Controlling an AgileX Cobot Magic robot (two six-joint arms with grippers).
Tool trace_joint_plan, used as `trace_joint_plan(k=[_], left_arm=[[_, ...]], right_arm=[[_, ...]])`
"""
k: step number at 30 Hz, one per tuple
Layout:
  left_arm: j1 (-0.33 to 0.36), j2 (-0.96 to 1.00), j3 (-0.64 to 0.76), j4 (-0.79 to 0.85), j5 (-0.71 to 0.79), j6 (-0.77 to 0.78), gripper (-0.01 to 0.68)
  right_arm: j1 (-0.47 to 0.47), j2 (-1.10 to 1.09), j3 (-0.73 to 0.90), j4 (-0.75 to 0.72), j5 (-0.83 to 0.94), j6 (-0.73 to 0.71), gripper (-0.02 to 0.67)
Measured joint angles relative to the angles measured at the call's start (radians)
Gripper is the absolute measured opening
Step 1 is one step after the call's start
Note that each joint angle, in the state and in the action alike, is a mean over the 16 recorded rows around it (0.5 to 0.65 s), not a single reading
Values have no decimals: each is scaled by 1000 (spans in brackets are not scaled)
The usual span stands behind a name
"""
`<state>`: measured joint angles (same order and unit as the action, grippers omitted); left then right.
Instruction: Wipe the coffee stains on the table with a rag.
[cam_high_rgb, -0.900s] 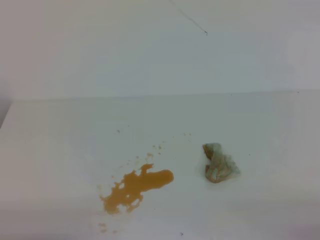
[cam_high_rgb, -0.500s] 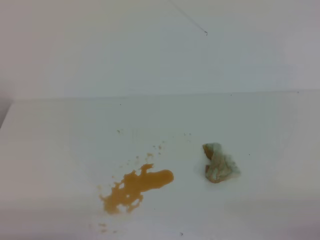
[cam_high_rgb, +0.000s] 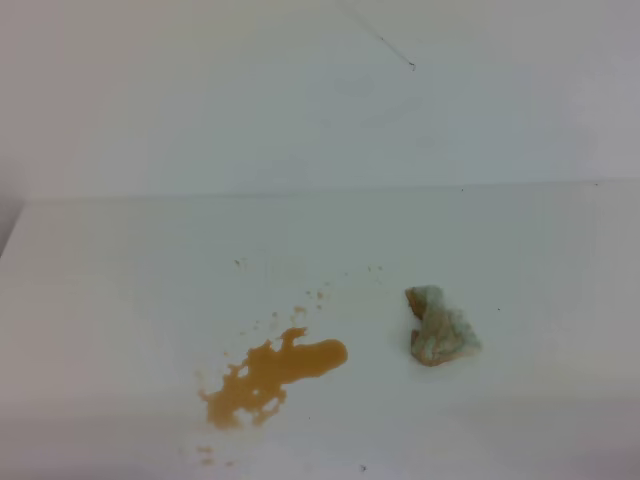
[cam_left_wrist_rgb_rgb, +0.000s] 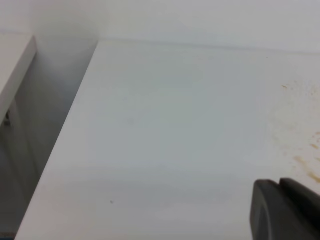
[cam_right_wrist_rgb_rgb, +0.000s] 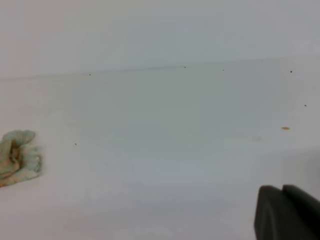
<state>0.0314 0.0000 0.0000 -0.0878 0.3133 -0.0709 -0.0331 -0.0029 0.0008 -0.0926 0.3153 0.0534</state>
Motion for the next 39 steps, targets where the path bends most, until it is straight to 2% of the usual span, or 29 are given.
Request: trace_joint_plan(k=[27,39], left_arm=[[0,-2,2,0,-1,0,0],[0,0,0,0,0,0,1]], right_arm=[[0,0,0,-2,0,0,-3],[0,0,0,-50,-6,0,-3]])
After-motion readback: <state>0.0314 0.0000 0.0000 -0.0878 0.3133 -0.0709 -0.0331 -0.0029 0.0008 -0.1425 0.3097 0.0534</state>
